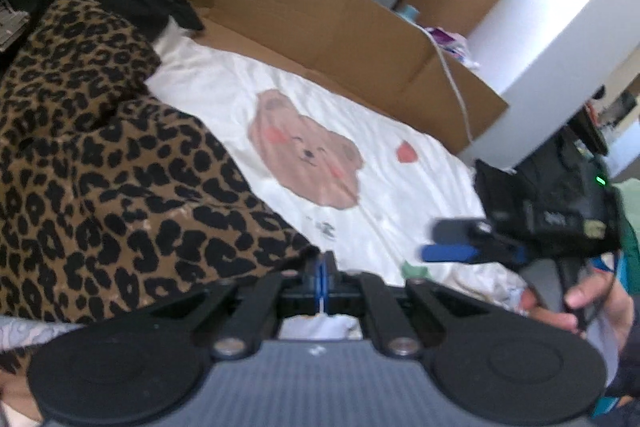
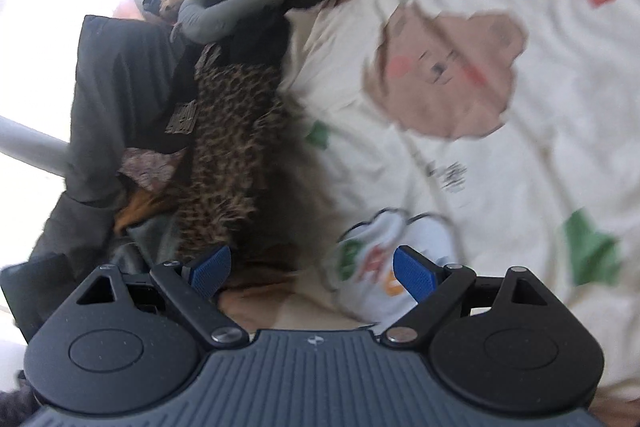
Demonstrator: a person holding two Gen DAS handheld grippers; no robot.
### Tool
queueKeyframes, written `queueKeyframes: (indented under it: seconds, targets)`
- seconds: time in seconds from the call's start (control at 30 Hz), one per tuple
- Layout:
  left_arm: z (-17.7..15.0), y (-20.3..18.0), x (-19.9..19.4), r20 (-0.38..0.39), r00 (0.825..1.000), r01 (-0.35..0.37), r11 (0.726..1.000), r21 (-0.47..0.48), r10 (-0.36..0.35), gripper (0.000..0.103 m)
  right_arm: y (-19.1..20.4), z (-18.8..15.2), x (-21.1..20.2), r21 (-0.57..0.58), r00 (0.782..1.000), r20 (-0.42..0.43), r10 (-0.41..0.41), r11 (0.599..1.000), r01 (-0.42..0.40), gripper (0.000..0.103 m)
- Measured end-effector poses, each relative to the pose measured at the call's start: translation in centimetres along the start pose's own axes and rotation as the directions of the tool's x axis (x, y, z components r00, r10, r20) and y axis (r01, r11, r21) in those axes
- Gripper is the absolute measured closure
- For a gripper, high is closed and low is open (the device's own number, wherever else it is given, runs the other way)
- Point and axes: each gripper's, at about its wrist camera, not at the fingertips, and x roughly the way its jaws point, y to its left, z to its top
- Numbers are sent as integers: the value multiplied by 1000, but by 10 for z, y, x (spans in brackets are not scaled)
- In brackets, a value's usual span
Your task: Fold clothes
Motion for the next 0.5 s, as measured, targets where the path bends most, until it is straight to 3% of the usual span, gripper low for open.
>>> queueKeyframes:
  seconds: [0.27,0.5]
  targets:
    - [-21,-30,9,-47,993,110,992,61,-107,103,1,-10,42,115,988,-117,97,990,-83,15]
    - [-34,-49,18,-87,983,170,979,115,-161,103,-9,-19,65,225,970,-179,165,967,-123,39]
